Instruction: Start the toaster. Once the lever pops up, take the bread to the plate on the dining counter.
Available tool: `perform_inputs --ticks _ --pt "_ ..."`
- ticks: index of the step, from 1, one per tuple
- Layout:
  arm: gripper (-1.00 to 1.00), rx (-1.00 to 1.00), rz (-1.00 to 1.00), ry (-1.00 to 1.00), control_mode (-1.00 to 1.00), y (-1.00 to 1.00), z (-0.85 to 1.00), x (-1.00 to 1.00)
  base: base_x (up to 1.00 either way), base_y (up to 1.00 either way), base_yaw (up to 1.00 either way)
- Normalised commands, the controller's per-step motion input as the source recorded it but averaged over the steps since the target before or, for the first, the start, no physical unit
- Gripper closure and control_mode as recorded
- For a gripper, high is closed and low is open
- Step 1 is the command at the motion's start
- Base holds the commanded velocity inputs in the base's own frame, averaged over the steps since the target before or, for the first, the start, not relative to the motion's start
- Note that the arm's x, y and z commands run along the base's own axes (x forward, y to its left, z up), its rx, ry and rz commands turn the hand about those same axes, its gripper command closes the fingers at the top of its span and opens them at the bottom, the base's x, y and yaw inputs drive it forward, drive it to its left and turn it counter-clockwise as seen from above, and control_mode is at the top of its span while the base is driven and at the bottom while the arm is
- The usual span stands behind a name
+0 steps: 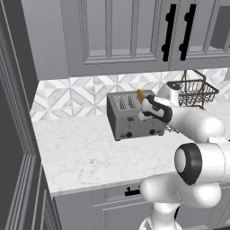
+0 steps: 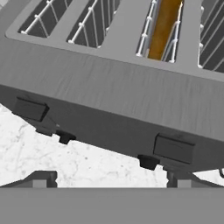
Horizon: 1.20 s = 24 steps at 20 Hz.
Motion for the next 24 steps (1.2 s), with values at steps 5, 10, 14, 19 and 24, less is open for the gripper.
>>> perform_inputs --ticks 5,10,14,19,24 --pt "-1.0 0.0 0.0 0.0 -1.0 0.0 -0.16 0.2 0.0 0.0 0.0" --pt "-1.0 0.0 0.0 0.0 -1.0 0.0 -0.15 0.16 0.0 0.0 0.0" --pt "-1.0 0.0 0.0 0.0 -1.0 0.0 -0.13 0.12 0.0 0.0 0.0" --pt "-1.0 0.0 0.0 0.0 -1.0 0.0 -0.18 0.07 0.0 0.0 0.0" --pt "-1.0 0.0 0.0 -0.03 -1.0 0.0 -0.42 0.0 0.0 0.0 0.0"
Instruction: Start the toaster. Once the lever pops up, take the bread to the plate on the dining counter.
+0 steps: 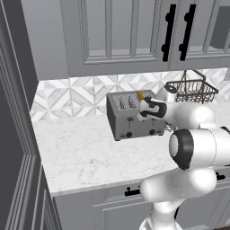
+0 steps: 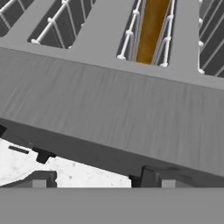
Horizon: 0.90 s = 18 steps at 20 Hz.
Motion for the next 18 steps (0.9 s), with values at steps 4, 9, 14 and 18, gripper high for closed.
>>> perform_inputs --ticks 4,9,14,18 --pt "-1.0 0.0 -0.01 -0.04 -1.0 0.0 -0.66 -0.05 0.0 0.0 0.0" --pt "-1.0 0.0 -0.07 -0.05 -1.0 0.0 -0.83 -0.12 0.0 0.0 0.0" --pt "-1.0 0.02 -0.12 0.0 -1.0 0.0 -0.79 0.0 0.0 0.0 0.0" --pt "-1.0 0.07 -0.09 0.0 -1.0 0.0 -0.72 0.04 0.0 0.0 0.0"
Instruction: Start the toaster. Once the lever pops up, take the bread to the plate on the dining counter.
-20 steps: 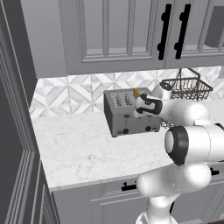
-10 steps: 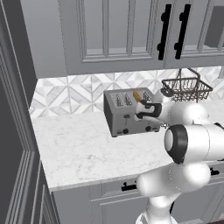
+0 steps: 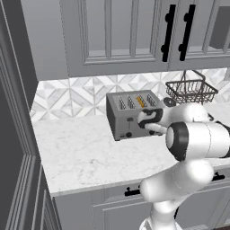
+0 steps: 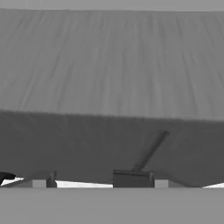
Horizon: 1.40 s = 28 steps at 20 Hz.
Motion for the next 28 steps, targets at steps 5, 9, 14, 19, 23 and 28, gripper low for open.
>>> perform_inputs --ticks 5,9,14,19,23,28 --pt "-1.0 0.03 -0.08 -0.1 -1.0 0.0 -0.17 -0.28 0.0 0.0 0.0" --pt "-1.0 0.01 -0.09 -0.28 -1.0 -0.03 0.95 -0.7 0.0 0.0 0.0" --pt "-1.0 0.0 -0.07 -0.12 -1.0 -0.03 1.0 -0.26 0.0 0.0 0.0" --pt "-1.0 0.01 0.0 0.0 -1.0 0.0 1.0 -0.3 0.0 0.0 0.0" --pt "-1.0 0.04 0.02 0.03 -1.0 0.0 0.98 -0.53 0.0 0.0 0.0" --pt "-1.0 0.0 0.03 0.01 -1.0 0.12 0.75 -0.4 0.0 0.0 0.0"
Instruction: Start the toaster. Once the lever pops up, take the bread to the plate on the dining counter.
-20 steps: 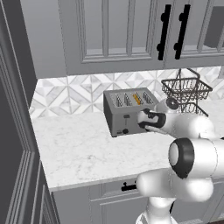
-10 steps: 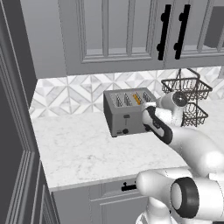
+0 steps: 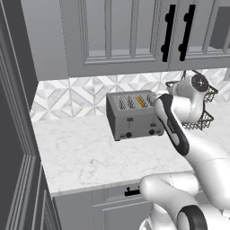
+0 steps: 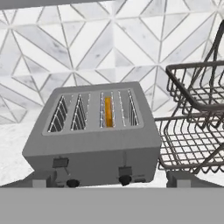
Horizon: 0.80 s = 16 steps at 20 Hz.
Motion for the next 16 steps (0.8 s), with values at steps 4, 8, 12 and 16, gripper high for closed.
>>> perform_inputs --ticks 4,8,12,16 --pt "-1.0 0.0 0.0 0.0 -1.0 0.27 0.47 -0.08 0.0 0.0 0.0" --pt "-1.0 -0.01 0.0 0.0 -1.0 0.21 0.11 -0.01 0.0 0.0 0.0" --pt "-1.0 0.0 0.0 0.0 -1.0 0.0 0.0 0.0 0.0 0.0 0.0" --pt "-1.0 0.0 0.0 0.0 -1.0 0.0 0.0 0.0 0.0 0.0 0.0"
